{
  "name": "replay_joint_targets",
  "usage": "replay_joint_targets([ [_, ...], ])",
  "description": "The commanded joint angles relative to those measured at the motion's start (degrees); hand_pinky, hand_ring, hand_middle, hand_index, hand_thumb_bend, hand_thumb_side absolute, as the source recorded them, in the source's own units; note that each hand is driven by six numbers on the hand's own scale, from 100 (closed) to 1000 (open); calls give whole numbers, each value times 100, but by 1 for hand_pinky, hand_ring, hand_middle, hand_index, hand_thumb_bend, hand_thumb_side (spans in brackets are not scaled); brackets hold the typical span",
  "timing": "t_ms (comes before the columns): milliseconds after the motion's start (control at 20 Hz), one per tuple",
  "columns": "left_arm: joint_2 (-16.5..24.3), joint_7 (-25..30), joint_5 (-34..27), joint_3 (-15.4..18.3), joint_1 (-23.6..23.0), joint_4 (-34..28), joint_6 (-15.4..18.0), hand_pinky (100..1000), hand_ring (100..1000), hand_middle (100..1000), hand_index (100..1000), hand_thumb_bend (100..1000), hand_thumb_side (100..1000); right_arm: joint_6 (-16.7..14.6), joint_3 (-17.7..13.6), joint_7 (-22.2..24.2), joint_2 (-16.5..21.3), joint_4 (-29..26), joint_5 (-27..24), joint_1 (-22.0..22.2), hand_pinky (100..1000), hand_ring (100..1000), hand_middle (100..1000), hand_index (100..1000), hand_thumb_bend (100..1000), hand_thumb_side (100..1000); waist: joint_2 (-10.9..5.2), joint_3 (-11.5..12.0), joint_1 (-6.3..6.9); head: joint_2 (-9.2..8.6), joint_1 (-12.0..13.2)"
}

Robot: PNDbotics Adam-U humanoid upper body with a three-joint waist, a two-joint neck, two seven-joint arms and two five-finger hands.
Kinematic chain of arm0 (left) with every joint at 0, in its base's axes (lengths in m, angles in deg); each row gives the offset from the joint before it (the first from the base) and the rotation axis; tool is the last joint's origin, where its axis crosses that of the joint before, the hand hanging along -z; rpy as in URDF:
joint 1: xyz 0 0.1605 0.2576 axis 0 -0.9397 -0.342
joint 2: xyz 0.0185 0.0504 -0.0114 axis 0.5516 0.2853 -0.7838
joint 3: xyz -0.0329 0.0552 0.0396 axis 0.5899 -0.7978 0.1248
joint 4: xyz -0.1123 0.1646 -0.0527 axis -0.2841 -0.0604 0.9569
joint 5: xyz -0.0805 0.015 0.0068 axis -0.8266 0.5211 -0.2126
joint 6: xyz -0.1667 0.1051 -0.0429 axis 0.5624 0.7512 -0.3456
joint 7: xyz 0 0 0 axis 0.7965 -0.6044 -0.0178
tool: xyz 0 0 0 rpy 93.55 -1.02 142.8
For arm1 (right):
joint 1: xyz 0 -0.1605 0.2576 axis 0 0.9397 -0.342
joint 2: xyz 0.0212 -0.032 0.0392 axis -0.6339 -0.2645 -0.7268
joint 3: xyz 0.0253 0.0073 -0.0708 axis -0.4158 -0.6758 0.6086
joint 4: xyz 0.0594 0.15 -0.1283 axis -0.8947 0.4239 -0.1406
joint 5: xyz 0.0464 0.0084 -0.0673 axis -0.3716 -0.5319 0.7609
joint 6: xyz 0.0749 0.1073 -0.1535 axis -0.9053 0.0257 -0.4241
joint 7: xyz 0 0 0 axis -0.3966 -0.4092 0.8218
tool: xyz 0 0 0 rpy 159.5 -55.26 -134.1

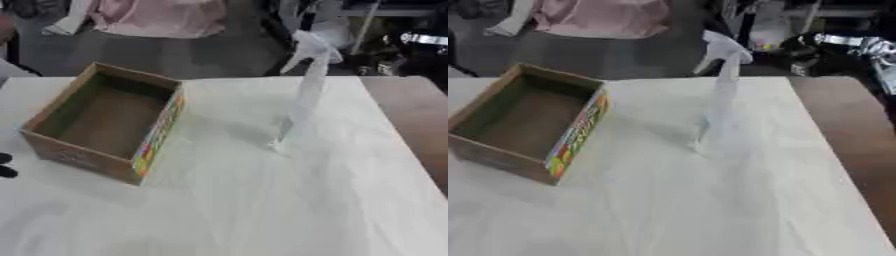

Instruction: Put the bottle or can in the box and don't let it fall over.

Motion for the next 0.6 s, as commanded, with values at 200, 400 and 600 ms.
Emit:
replay_joint_targets([
  [200,141,1,-28,13,44,-115,-6,606,678,669,904,111,781,-365,-127,682,112,-313,-249,-360,863,1000,906,949,100,522,-145,-22,-31,24,-17],
  [400,152,-7,-26,19,35,-115,-5,606,678,669,904,111,781,-312,-140,821,111,-406,-383,-415,864,1000,906,949,100,521,-154,-35,-42,39,-14],
  [600,162,-12,-35,20,35,-115,1,606,678,669,904,111,779,-341,-148,985,-7,-411,-587,-508,863,1000,912,960,100,560,-167,-37,-41,51,-41],
])
